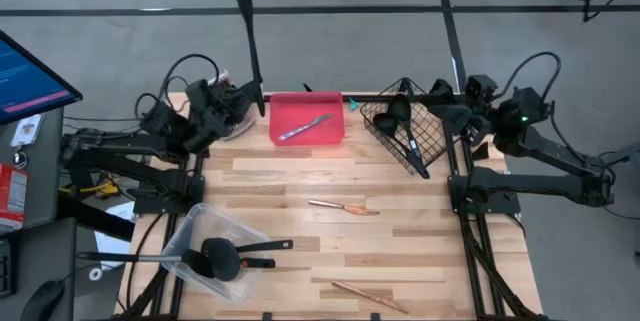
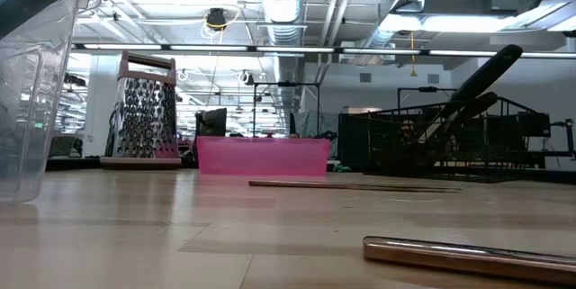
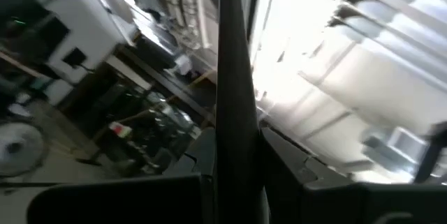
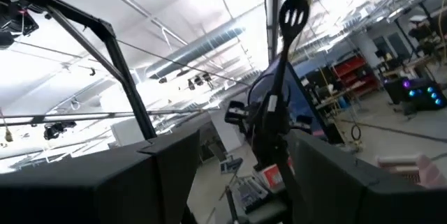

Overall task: Pick & Place Kitchen Items
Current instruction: Put the black ladle into the wire basket

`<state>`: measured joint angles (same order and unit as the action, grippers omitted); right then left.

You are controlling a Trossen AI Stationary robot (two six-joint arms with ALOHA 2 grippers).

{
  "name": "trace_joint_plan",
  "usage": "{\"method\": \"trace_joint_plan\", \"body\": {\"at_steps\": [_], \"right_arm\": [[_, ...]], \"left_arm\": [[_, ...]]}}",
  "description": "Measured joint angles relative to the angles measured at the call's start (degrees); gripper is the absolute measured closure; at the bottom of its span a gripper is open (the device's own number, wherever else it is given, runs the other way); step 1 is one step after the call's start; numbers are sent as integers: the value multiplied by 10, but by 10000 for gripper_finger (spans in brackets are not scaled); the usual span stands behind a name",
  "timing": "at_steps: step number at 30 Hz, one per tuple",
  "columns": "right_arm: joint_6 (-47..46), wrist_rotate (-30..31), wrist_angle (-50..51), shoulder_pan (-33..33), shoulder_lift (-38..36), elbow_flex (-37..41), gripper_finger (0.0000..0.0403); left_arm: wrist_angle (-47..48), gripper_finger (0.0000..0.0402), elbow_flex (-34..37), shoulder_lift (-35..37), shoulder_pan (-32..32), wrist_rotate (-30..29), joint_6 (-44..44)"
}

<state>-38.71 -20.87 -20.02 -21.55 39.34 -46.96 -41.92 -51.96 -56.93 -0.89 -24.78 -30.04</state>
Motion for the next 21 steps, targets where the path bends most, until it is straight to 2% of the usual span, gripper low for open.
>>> {"method": "trace_joint_plan", "body": {"at_steps": [8, 15, 21], "right_arm": [[30, 40, 5, 0, 1, -3, 182], [52, 44, 24, 0, 9, -3, 182], [53, 44, 49, 0, 20, -4, 182]], "left_arm": [[29, 350, 0, 40, 0, 98, -35], [120, 350, 0, 65, 0, 170, -82], [199, 350, 0, 79, 0, 260, -158]]}}
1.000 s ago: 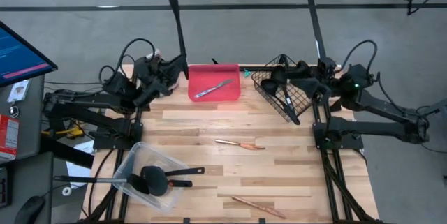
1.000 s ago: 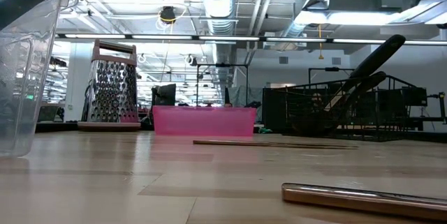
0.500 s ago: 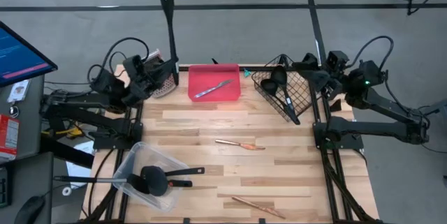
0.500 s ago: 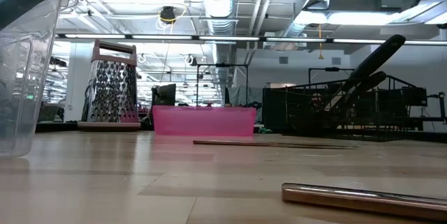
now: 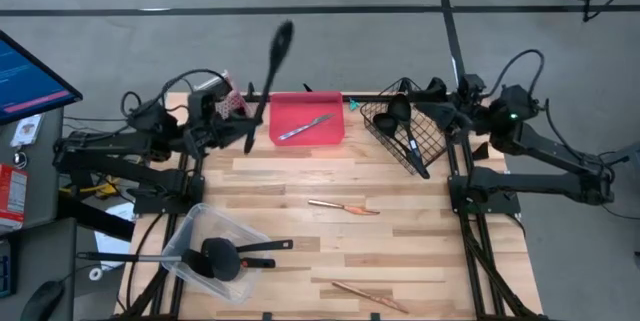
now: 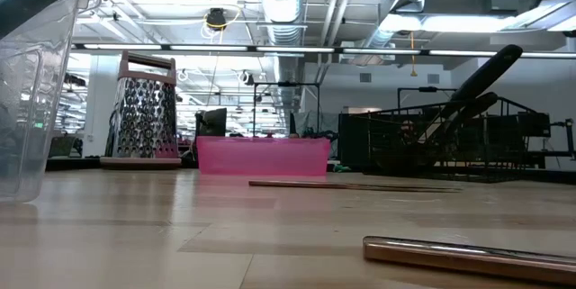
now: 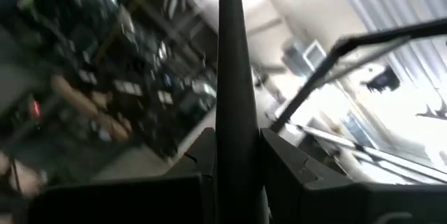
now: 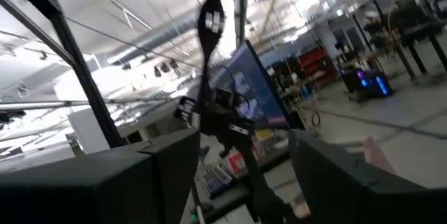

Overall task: Pick & Place Kitchen Items
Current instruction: Put the black ladle into the wire basket

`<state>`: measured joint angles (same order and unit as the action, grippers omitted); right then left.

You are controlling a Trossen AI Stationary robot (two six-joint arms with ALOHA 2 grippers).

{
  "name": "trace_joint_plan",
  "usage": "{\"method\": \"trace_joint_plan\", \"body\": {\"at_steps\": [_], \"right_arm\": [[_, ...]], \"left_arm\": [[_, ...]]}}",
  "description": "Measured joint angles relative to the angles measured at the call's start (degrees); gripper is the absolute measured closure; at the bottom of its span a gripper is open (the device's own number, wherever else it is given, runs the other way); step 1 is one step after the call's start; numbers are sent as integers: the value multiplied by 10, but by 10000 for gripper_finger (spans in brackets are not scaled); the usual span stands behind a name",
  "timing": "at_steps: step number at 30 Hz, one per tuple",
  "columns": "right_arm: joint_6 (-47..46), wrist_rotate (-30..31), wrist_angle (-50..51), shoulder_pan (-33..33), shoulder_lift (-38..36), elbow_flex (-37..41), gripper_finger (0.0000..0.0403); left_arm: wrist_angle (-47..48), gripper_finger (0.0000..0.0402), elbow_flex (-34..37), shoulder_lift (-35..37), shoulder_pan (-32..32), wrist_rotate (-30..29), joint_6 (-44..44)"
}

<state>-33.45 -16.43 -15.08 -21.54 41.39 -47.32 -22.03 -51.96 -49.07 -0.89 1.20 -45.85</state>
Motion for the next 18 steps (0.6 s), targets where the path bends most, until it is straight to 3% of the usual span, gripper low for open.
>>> {"method": "trace_joint_plan", "body": {"at_steps": [12, 18], "right_arm": [[0, 0, 57, 1, 2, 0, 182], [0, -3, 62, 1, 2, 0, 182]], "left_arm": [[147, 350, 0, -3, 0, 93, -76], [226, 350, 0, -9, -5, 98, -154]]}}
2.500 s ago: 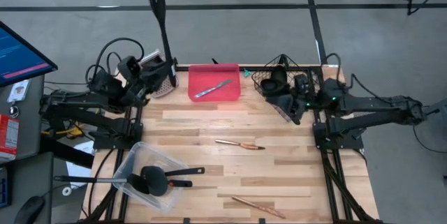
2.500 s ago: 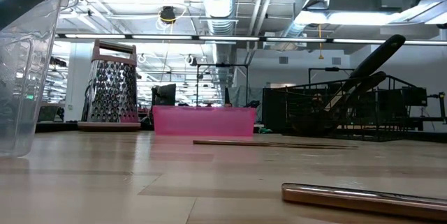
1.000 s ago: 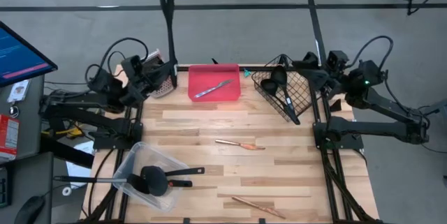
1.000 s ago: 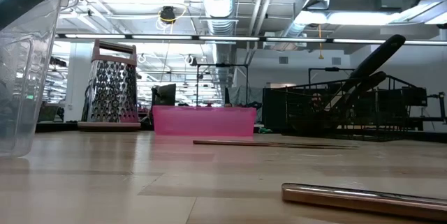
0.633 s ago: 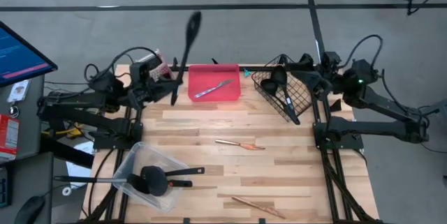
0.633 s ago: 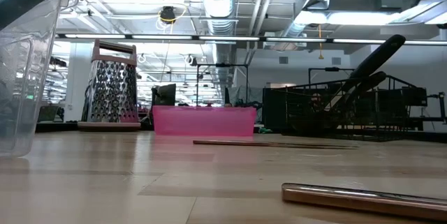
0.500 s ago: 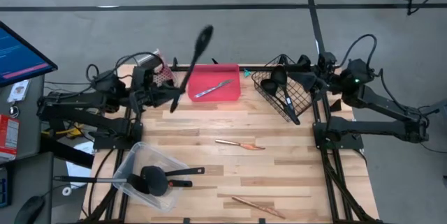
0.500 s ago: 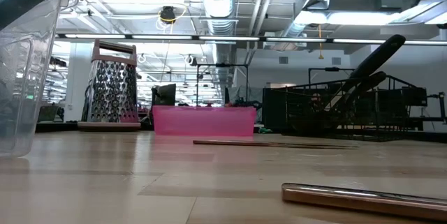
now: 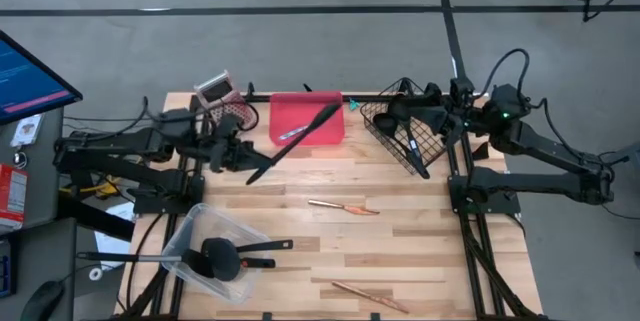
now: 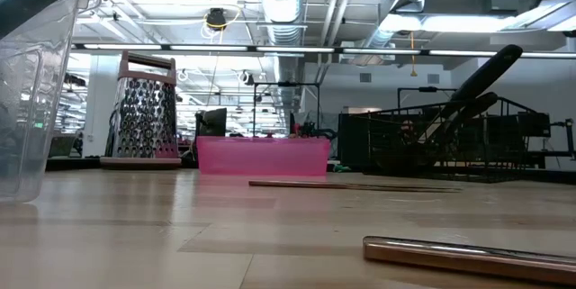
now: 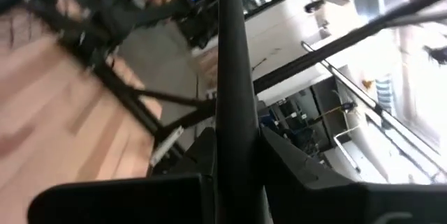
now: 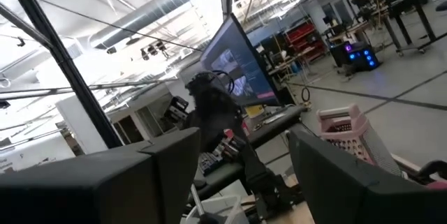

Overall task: Pick & Place Kitchen Items
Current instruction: Put the black ladle into the wire basket

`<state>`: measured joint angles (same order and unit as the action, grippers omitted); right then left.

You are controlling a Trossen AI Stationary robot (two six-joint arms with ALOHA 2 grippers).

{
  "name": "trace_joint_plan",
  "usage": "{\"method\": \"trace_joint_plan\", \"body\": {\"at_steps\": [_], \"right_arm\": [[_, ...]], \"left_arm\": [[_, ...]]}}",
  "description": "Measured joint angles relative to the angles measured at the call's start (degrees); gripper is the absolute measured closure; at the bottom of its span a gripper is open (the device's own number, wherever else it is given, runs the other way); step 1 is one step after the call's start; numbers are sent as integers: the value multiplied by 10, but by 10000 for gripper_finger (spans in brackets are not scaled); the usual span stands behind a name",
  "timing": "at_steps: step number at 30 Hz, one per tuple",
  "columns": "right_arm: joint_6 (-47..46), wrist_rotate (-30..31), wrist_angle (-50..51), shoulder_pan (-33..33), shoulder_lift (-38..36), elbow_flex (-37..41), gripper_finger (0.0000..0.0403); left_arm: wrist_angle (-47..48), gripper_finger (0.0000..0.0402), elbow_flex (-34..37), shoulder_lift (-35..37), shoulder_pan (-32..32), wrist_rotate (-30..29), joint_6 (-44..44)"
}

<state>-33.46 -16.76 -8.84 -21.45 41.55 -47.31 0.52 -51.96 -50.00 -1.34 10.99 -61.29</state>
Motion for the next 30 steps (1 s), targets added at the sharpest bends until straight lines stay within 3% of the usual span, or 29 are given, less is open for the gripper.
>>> {"method": "trace_joint_plan", "body": {"at_steps": [11, 18, 30], "right_arm": [[22, -33, 29, 0, 0, 0, 182], [39, -33, 91, 0, 0, 0, 182], [58, -44, 116, 0, 0, 0, 182]], "left_arm": [[31, 350, 0, -33, 0, -46, -66], [44, 350, 0, -52, -9, -47, -98], [60, 350, 0, -54, -47, -26, -172]]}}
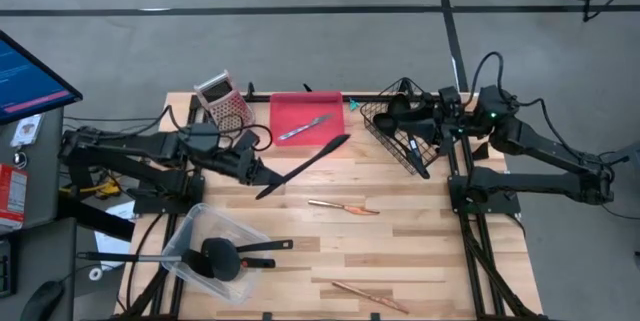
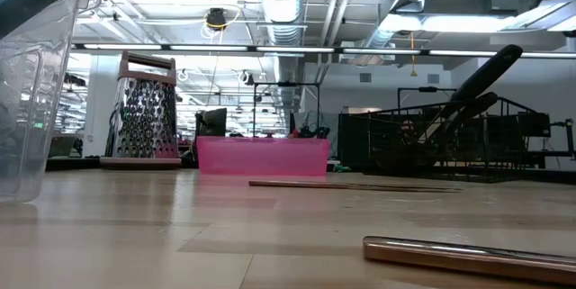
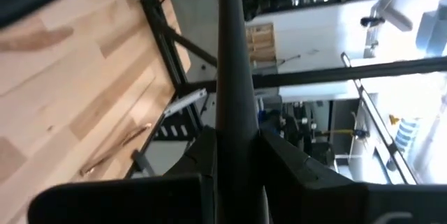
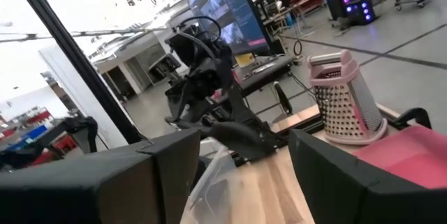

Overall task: Pick & Place Kitchen Items
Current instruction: Put the black ladle into the wire basket

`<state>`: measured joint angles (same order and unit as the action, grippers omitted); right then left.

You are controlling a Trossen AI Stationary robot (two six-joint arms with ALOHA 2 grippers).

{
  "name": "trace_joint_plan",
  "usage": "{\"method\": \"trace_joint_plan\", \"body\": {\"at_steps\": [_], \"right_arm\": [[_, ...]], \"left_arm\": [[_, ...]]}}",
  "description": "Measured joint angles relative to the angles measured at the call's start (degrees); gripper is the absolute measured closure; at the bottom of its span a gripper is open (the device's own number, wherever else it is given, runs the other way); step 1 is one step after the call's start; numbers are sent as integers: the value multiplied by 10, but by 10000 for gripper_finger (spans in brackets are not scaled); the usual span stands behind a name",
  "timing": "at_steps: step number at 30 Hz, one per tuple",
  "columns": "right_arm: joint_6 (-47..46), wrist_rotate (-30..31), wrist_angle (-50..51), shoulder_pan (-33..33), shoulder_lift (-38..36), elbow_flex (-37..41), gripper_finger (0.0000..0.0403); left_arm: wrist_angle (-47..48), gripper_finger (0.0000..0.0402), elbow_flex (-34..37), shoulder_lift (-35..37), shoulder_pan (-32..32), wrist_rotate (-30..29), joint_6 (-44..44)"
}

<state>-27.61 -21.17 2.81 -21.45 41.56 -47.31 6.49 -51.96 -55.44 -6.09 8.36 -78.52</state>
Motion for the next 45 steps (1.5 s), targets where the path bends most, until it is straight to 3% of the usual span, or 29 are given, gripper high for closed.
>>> {"method": "trace_joint_plan", "body": {"at_steps": [12, 23, 29, 37, 45], "right_arm": [[12, 0, 2, 0, 4, 0, 182], [-4, 2, -1, 0, 43, 0, 182], [-19, 2, -23, 13, 79, 0, 182], [-24, 2, -170, 59, 145, 0, 182], [-24, 21, -411, 107, 244, 0, 182]], "left_arm": [[11, 350, 0, 0, -24, 14, -9], [-62, 350, 0, 0, -21, -41, 95], [-124, 350, 0, 0, -21, -100, 178], [-230, 350, 0, -15, 16, -131, 247], [-295, 350, -1, -66, 49, -123, 273]]}}
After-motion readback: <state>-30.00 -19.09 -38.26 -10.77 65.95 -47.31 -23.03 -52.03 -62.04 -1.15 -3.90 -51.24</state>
